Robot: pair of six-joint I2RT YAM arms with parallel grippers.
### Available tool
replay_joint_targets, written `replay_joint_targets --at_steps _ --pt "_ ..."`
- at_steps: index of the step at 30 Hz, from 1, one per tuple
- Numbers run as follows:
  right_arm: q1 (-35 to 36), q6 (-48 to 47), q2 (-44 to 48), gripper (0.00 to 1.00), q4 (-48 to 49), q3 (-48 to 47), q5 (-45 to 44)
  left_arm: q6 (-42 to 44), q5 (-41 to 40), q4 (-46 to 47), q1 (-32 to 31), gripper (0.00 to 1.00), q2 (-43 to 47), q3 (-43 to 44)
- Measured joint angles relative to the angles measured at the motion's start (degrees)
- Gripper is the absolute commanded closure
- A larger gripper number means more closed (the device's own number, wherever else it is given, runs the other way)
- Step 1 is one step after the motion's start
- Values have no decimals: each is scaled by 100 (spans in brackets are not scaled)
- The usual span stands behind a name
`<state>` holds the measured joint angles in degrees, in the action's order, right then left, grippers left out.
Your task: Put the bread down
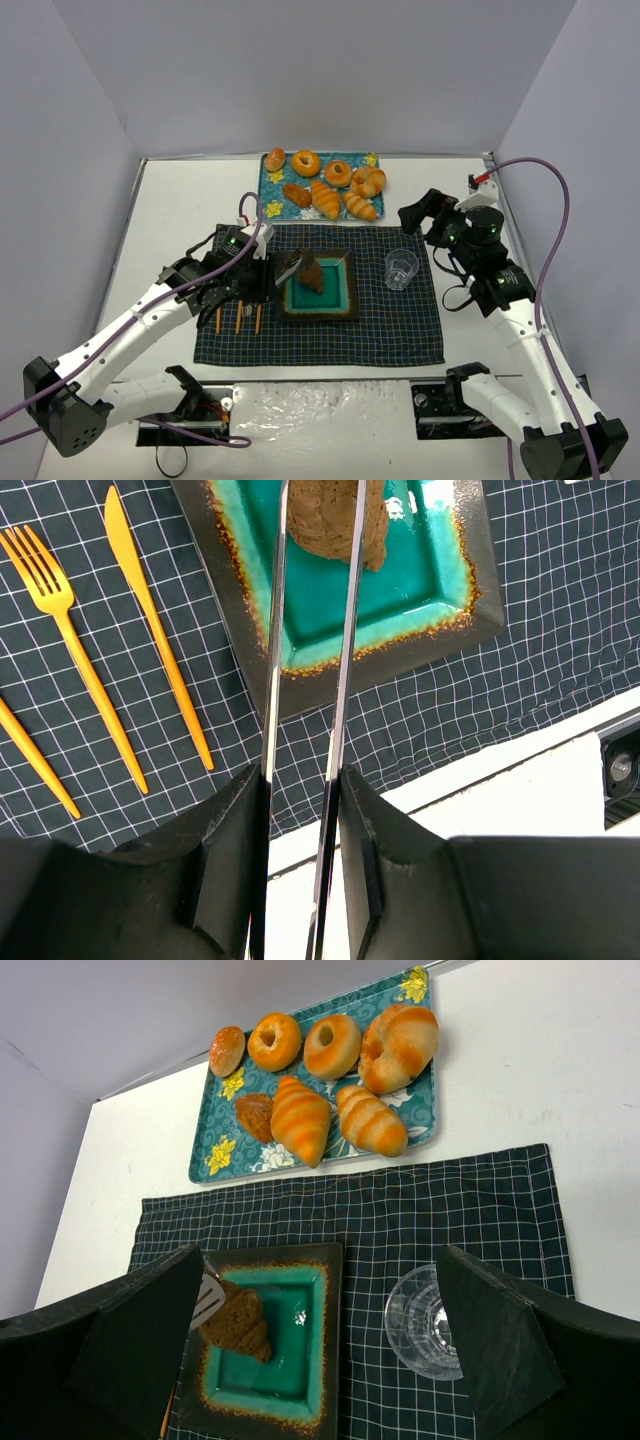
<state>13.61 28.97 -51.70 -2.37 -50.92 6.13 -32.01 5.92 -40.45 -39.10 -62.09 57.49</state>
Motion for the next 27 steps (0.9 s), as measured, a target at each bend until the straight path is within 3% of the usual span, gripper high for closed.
replay_joint_targets --at_steps 14,24,27 --pt "0 3 26 0 0 6 -34 2 -36 -2 -21 74 -12 2" --pt "0 17 57 0 0 16 -37 7 -48 -5 -21 59 -17 4" --pt "0 17 57 0 0 16 -37 7 -56 -9 -22 59 -25 4"
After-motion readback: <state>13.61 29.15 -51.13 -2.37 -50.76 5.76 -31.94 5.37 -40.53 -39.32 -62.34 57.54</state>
